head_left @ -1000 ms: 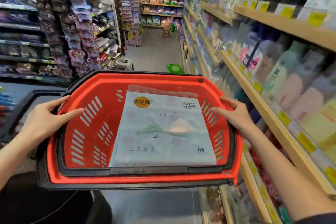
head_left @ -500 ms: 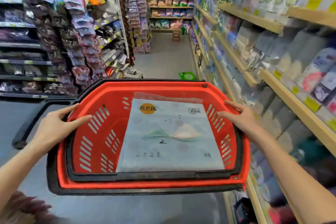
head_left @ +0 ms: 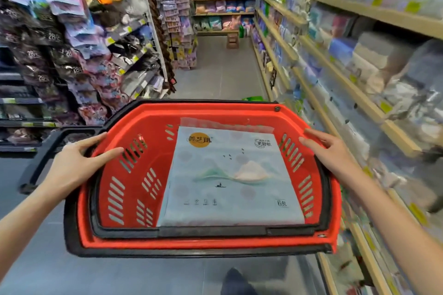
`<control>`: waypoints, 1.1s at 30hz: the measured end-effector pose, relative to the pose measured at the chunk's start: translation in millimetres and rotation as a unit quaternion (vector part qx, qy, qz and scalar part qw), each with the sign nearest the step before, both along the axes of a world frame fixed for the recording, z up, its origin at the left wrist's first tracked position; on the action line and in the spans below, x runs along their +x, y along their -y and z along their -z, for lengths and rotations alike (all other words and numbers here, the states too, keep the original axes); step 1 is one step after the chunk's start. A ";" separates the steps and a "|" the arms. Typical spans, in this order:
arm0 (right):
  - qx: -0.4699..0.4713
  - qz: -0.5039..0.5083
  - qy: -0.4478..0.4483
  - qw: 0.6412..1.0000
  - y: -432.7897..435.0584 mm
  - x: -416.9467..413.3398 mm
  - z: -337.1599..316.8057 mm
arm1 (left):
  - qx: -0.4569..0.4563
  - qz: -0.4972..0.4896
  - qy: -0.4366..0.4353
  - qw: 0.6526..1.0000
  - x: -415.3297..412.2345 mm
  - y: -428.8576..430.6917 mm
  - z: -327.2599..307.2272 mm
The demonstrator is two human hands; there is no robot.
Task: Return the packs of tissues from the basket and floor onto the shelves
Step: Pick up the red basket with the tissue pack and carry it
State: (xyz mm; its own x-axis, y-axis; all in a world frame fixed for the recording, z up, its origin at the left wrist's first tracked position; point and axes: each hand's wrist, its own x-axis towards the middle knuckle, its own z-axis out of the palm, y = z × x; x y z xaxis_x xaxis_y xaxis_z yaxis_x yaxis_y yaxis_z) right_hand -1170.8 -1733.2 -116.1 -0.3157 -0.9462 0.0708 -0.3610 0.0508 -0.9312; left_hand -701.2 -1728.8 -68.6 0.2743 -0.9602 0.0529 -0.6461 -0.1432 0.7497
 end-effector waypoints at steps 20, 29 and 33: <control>-0.008 -0.023 0.007 1.000 420.8 72.0 9.2 | -0.008 -0.031 -0.002 1.000 85.4 419.5 23.7; 0.001 0.077 0.058 0.995 532.1 86.7 36.2 | -0.021 0.099 0.073 0.992 86.9 639.2 7.4; -0.008 0.138 0.071 0.988 579.3 70.1 48.2 | -0.015 0.154 0.083 0.984 50.8 732.7 8.6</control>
